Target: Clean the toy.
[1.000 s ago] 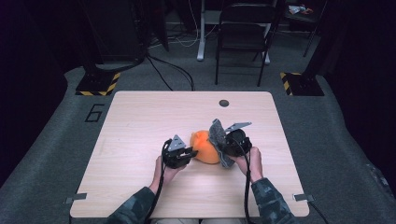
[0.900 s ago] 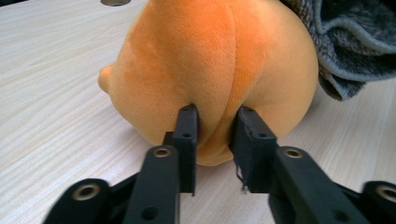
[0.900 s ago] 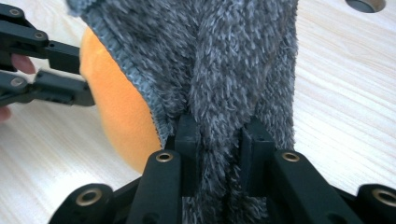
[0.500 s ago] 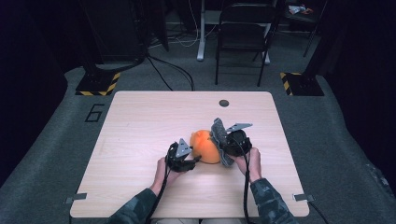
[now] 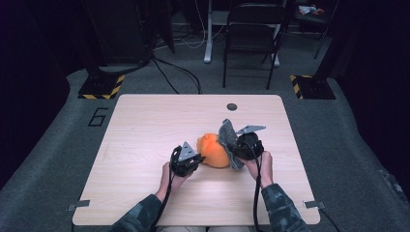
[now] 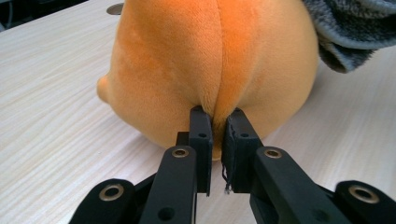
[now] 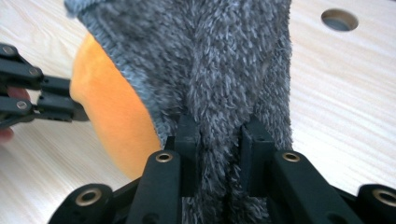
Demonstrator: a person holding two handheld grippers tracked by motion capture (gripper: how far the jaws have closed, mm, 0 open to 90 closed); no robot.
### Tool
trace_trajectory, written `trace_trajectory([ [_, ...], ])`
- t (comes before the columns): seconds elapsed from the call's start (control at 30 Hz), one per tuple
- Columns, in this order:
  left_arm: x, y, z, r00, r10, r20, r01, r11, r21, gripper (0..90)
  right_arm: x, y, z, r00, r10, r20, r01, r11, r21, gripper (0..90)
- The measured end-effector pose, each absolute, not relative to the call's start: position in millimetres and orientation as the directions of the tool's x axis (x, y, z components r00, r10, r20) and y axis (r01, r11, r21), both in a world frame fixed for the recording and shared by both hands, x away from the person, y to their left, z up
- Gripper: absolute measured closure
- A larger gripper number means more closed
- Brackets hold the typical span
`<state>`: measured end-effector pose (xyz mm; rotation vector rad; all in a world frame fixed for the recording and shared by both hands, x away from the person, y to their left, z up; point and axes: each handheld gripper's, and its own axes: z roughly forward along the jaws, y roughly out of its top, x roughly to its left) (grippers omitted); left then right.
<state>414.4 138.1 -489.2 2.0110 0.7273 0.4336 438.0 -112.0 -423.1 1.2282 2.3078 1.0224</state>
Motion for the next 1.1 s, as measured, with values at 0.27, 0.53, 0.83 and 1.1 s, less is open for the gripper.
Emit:
trace_trajectory([
  [0.27,411,140,-475,0.778,0.625,-0.067,0.348,-0.34,0.874,83.6,424,-107,-392,-0.613,0.789,0.047,0.507,0.347,0.789,72.3],
  [0.53,411,137,-478,0.779,0.625,-0.056,0.353,-0.363,0.863,83.3,423,-83,-410,-0.634,0.773,-0.008,0.503,0.421,0.755,71.9],
  [0.83,416,142,-483,0.763,0.641,-0.078,0.381,-0.349,0.856,82.8,437,-100,-430,-0.586,0.81,0.002,0.567,0.408,0.716,71.4],
  [1.1,419,145,-485,0.756,0.65,-0.082,0.39,-0.345,0.854,82.6,445,-112,-443,-0.565,0.825,0.022,0.616,0.403,0.677,71.3],
])
